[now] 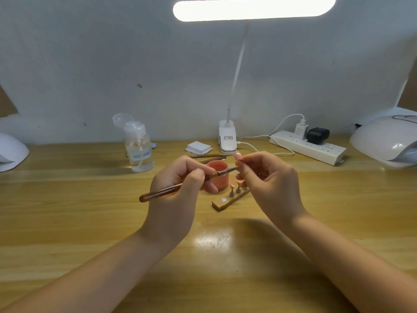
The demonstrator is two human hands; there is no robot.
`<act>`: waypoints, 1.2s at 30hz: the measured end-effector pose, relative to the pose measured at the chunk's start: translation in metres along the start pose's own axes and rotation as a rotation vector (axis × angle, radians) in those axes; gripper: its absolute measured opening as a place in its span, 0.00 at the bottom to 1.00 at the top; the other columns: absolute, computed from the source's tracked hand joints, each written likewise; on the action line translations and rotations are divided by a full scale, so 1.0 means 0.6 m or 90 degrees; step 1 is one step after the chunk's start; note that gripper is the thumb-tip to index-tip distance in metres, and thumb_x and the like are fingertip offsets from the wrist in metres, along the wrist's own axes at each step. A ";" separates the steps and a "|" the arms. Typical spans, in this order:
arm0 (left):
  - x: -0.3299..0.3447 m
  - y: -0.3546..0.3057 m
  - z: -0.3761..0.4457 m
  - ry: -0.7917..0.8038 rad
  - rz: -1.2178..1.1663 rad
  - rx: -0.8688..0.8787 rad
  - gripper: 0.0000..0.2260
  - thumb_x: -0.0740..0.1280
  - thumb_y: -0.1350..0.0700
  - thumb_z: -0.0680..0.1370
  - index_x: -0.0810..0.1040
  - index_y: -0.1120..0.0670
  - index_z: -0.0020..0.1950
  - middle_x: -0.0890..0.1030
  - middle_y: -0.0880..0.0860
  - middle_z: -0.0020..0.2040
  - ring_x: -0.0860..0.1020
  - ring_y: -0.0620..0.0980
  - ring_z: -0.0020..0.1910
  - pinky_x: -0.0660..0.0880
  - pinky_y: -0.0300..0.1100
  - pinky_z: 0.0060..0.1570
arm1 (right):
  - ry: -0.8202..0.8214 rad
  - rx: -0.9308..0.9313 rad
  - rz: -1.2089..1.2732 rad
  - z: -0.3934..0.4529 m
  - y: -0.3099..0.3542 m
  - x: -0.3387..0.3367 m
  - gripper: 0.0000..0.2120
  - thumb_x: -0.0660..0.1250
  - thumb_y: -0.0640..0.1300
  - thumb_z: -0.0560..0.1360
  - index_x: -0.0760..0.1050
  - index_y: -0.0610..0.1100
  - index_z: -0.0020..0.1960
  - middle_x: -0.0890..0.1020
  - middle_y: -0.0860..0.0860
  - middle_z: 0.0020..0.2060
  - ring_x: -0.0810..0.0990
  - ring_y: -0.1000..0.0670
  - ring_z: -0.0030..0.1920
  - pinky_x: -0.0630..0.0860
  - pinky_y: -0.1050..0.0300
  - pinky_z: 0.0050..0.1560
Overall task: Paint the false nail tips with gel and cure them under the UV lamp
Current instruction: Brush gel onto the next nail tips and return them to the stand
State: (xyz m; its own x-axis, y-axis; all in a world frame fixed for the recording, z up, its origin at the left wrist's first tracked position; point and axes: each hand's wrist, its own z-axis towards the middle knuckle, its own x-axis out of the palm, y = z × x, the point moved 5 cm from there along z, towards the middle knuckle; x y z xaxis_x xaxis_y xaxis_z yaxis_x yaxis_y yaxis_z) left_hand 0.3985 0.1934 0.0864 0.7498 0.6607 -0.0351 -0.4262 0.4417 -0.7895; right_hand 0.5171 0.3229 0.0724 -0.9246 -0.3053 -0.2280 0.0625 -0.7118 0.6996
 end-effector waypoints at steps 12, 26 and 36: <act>-0.001 -0.002 0.000 0.002 -0.020 -0.005 0.10 0.59 0.66 0.76 0.79 0.63 0.39 0.83 0.49 0.30 0.80 0.40 0.33 0.71 0.25 0.35 | 0.012 0.043 0.021 -0.001 -0.004 0.002 0.03 0.70 0.40 0.74 0.79 0.46 0.47 0.84 0.49 0.36 0.84 0.48 0.37 0.82 0.46 0.39; -0.013 0.064 -0.008 -0.099 0.011 -0.098 0.07 0.61 0.55 0.81 0.78 0.52 0.52 0.83 0.50 0.42 0.78 0.42 0.37 0.72 0.29 0.37 | 0.127 0.118 -0.089 -0.029 -0.041 0.042 0.02 0.73 0.45 0.73 0.82 0.47 0.41 0.80 0.53 0.29 0.77 0.55 0.31 0.76 0.53 0.36; -0.007 0.080 -0.013 -0.100 0.018 -0.109 0.06 0.61 0.57 0.82 0.77 0.52 0.51 0.82 0.48 0.39 0.77 0.41 0.35 0.71 0.29 0.37 | 0.176 0.119 -0.314 -0.029 -0.057 0.053 0.07 0.70 0.55 0.73 0.85 0.54 0.44 0.75 0.60 0.27 0.72 0.56 0.35 0.59 0.62 0.31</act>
State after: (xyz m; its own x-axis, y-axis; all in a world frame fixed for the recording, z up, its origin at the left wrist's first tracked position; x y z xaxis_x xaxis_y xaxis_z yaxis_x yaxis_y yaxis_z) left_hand 0.3789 0.2070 0.0442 0.6452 0.7635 0.0261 -0.3436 0.3206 -0.8827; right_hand 0.4922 0.3264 0.0295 -0.6937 -0.1386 -0.7068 -0.4400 -0.6954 0.5681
